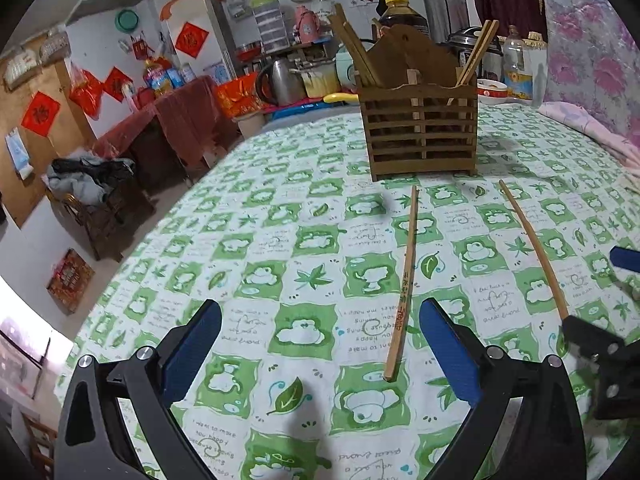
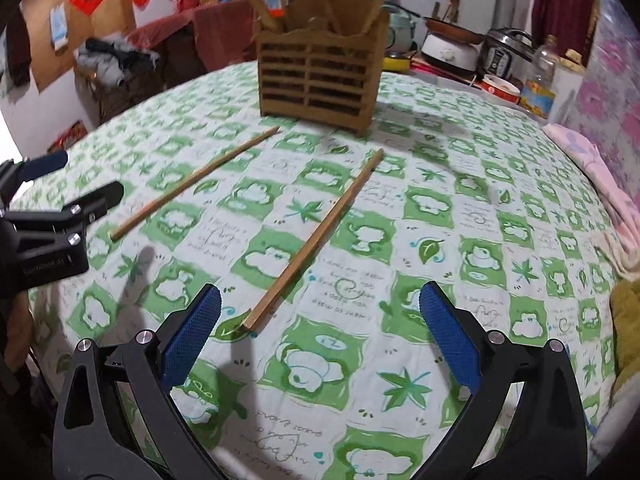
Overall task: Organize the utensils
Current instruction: 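Move both open tools back to the remaining chopsticks on the cloth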
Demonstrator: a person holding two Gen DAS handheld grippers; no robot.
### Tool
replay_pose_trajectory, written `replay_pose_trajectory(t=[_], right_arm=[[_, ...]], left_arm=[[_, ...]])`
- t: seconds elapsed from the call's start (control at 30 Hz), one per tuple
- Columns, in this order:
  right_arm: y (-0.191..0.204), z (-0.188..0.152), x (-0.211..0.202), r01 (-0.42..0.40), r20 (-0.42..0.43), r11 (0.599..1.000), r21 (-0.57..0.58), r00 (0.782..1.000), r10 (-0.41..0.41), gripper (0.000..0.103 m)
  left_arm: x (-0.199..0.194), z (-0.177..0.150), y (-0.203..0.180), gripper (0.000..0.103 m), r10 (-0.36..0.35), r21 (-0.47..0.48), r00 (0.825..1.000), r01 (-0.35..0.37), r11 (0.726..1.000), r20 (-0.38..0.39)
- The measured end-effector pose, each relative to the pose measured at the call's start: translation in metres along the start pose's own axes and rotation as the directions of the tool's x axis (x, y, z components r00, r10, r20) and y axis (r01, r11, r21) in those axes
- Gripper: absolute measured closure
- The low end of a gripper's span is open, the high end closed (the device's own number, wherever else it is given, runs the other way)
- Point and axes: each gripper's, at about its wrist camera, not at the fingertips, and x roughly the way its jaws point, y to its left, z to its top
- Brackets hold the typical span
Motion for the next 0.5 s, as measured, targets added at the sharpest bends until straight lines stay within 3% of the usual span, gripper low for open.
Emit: replay_pose_trajectory(t=[0.13, 0.2, 0.27, 0.3, 0.4, 0.5], right_arm=[[-0.004, 0.000, 0.010, -0.008, -0.066, 1.000, 0.021, 0.998, 0.009, 0.007], [-0.008, 0.000, 0.015, -0.034, -0.096, 0.999, 0.042, 0.995, 0.037, 0.007], [-0.014, 0.000, 0.018, -0.053, -0.108, 0.996, 0.072, 0.992, 0.061, 0.007], [-0.020, -0.001, 0.017, -0.058, -0.105, 0.994, 0.096, 0.992, 0.068, 0.007], [-0.031, -0.003, 0.014, -0.049, -0.088, 0.989, 0.139, 0.994, 0.061, 0.008], [-0.048, -0.006, 0.009, 0.033, -0.065, 0.982, 0.187, 0.998, -0.021, 0.011]], left_arm=[[0.012, 0.001, 0.016, 0.006, -0.088, -0.079, 0.994, 0.083, 0.993, -0.065], [0.020, 0.000, 0.030, 0.006, -0.172, -0.152, 0.980, 0.157, 0.976, -0.096], [0.029, -0.002, 0.049, 0.006, -0.270, -0.265, 0.958, 0.237, 0.935, -0.097], [0.032, -0.004, 0.061, 0.006, -0.317, -0.339, 0.945, 0.274, 0.900, -0.078], [0.040, -0.010, 0.081, 0.006, -0.384, -0.455, 0.922, 0.323, 0.830, -0.045], [0.043, -0.010, 0.083, 0.006, -0.398, -0.473, 0.916, 0.329, 0.817, -0.050]])
